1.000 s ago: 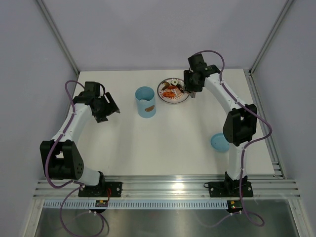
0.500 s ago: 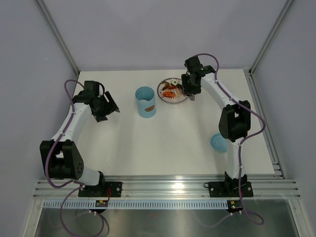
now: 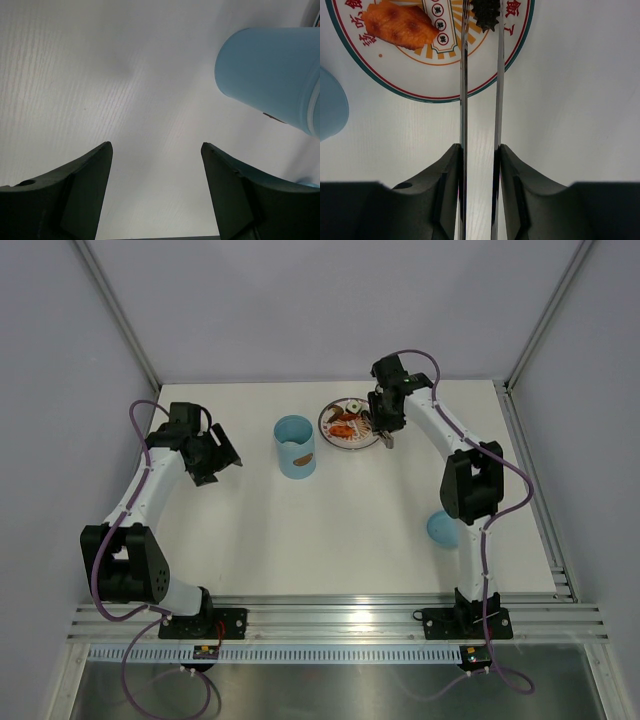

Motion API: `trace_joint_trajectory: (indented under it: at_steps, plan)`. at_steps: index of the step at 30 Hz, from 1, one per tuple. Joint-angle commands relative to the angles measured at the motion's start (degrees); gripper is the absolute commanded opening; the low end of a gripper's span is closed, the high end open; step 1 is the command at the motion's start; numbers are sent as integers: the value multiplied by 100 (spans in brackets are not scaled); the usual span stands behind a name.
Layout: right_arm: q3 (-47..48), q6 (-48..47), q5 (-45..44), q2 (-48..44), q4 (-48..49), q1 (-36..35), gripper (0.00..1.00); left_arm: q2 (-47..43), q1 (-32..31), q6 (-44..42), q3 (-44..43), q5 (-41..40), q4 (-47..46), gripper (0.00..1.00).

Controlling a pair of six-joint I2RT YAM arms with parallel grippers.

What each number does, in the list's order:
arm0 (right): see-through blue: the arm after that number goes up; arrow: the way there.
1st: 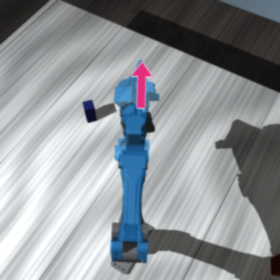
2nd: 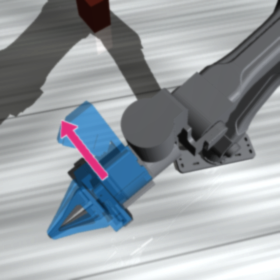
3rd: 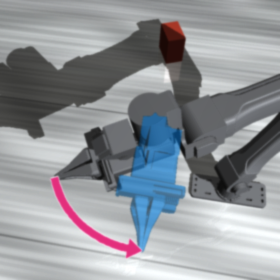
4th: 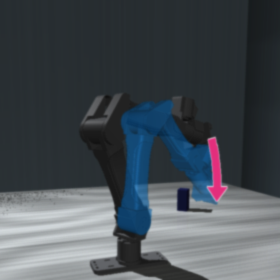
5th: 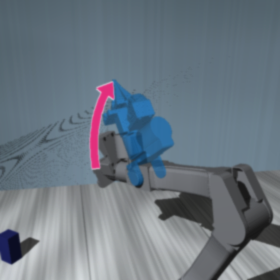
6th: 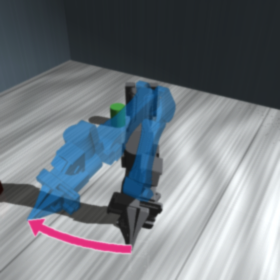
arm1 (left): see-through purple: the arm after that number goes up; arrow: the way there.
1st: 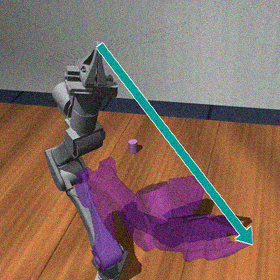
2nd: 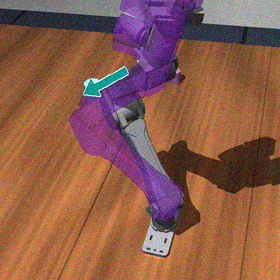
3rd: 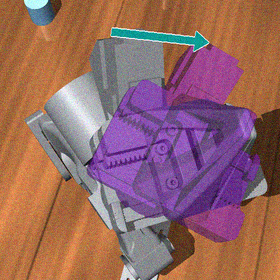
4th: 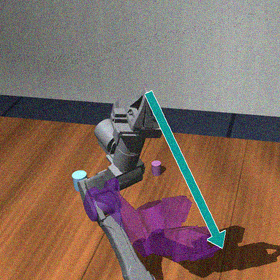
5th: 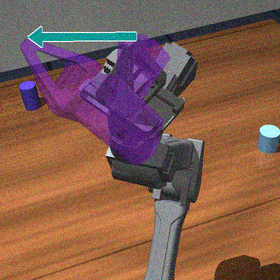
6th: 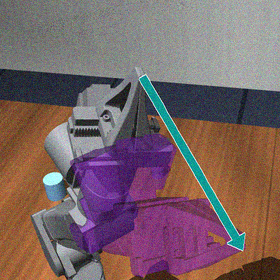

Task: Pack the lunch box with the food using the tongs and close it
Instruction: Pick up the fake food from the plate, then place the fake food in the packing box.

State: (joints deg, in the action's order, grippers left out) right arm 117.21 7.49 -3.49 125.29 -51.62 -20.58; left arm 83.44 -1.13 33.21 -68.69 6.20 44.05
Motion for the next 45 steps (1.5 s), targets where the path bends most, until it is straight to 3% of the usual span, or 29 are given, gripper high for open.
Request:
trace_joint_trajectory:
  at_steps: [1,7,13,26,33,38,45]
  plan:
    - [-189,-19,76,-470,169,-16,25,-82,25,-60,-198,-48,-90,76]
    - [-857,227,164,-1207,354,-16,9,-135,25,-43,-128,-22,-116,76]
    - [-1376,411,313,-1894,582,-16,0,-223,25,-34,-22,22,-143,76]
    - [-1105,614,744,-2553,460,-122,0,-197,25,-43,48,136,-195,76]
    - [-638,631,744,-2896,249,-771,0,-179,25,-16,22,145,-204,76]
    - [-427,657,709,-2862,196,-1421,0,-240,25,-34,-4,101,-152,76]
    - [-304,702,832,-2563,213,-1791,0,-302,25,-25,-31,110,-108,76]
